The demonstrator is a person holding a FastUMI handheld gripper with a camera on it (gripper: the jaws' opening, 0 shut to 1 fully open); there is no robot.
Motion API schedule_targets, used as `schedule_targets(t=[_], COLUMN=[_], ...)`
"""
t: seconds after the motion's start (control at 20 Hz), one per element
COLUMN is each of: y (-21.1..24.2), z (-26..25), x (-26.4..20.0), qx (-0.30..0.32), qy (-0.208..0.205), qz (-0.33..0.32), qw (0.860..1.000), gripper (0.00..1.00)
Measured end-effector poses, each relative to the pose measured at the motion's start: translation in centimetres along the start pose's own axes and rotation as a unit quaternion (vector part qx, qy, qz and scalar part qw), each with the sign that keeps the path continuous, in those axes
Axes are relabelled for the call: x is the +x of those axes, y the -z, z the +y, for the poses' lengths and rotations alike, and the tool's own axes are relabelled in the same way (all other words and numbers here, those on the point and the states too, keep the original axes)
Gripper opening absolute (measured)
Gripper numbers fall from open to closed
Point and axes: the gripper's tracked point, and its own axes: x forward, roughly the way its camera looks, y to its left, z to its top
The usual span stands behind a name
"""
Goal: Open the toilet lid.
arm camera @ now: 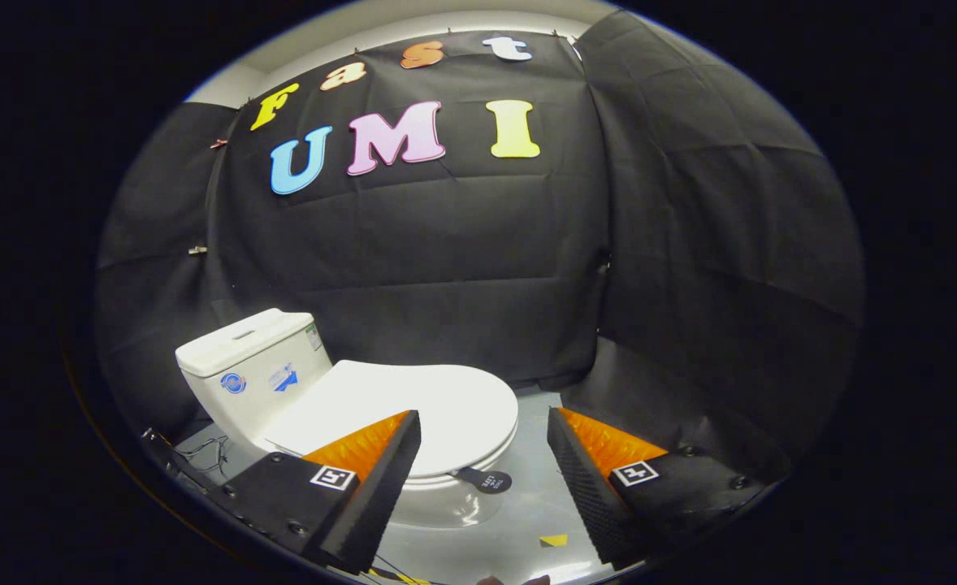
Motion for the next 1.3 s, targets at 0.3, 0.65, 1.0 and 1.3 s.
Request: schedule_targets(t=[0.3,0.65,1.0,1.3], y=[6.4,12.3,15.4,15.0], z=[-1.2,-3.8,-2.0,-1.8], x=[3.9,7.4,9.3,8.6], qx=[0.147,0.323,0.425,0.517], qy=[-0.013,-0.002,-0.062,-0.055], qz=[0.090,0.148,0.198,0.182], qw=[0.985,0.935,0.881,0.835], gripper=[0.99,0.99,0.91,0.14])
